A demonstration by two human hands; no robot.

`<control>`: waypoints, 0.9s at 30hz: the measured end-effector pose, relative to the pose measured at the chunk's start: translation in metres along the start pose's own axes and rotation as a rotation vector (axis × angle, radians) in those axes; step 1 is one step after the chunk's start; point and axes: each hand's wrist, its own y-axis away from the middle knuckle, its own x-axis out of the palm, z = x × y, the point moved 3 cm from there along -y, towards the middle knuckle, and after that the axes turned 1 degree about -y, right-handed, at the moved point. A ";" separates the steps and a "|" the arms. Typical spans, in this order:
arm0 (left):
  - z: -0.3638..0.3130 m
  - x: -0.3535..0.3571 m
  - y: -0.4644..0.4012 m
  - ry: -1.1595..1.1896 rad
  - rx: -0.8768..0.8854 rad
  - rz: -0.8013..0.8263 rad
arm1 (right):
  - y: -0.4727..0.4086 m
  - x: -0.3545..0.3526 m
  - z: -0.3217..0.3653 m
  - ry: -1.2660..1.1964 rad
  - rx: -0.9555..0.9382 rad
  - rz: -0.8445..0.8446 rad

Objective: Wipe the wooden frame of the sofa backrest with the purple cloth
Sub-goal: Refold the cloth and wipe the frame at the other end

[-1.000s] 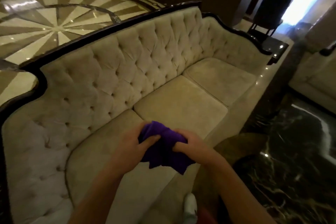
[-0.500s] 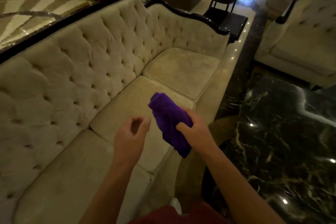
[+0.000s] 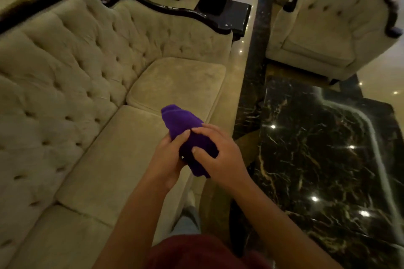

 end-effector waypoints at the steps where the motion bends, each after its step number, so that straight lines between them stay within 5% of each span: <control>1: -0.006 0.002 -0.018 0.001 -0.004 0.012 | -0.019 -0.003 -0.001 -0.001 0.003 -0.008; 14: -0.104 0.016 -0.223 0.050 -0.126 0.091 | -0.257 -0.021 -0.014 0.005 0.047 0.107; 20: -0.126 0.050 -0.299 0.043 -0.128 0.121 | -0.346 -0.041 -0.038 0.239 -0.032 0.053; 27: -0.151 0.091 -0.399 0.000 -0.055 -0.150 | -0.470 -0.080 -0.064 0.317 -0.139 0.173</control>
